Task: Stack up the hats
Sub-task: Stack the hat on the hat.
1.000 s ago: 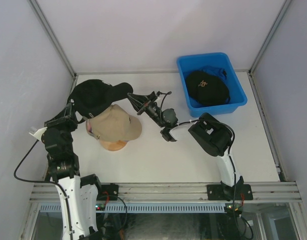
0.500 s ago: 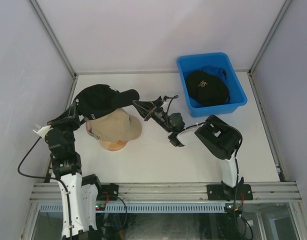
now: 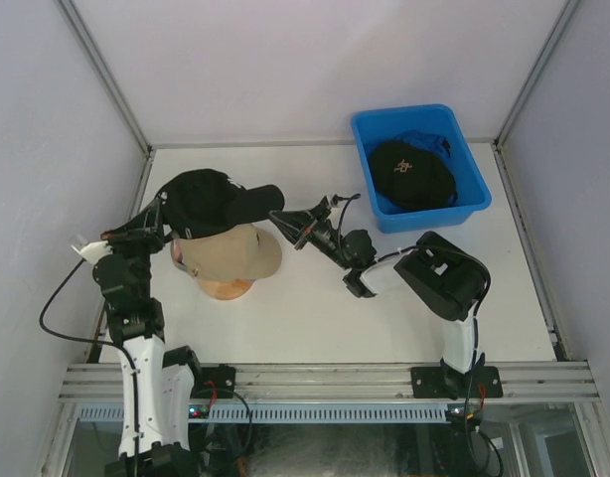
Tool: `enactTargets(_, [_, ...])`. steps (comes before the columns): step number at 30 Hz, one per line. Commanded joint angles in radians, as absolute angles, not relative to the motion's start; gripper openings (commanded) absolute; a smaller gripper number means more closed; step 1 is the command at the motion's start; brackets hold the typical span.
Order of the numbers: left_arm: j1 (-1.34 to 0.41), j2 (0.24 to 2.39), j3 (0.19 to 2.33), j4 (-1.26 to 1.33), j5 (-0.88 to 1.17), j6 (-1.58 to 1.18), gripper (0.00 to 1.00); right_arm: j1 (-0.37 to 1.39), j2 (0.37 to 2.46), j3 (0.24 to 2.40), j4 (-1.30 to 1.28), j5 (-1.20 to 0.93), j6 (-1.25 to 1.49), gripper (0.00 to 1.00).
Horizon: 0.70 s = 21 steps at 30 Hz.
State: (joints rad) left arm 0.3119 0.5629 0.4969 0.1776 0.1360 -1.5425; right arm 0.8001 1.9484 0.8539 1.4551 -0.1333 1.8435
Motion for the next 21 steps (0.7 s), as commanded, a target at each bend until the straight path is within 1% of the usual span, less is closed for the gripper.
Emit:
enactTargets(1, [0.313,0.544,0.463,0.259,0.178,-1.496,0.0,0.806,1.883,0.823,1.526,-0.171,1.789,0.0])
enactTargets(10, [0.314,0.512,0.407,0.291,0.217,-1.479,0.0,0.818,1.869,0.778,1.525,-0.203,1.732,0.0])
enactTargets(21, [0.313,0.439,0.372,0.249,0.228,-1.407,0.0,0.834,1.877,0.701,1.526,-0.238,1.702,0.0])
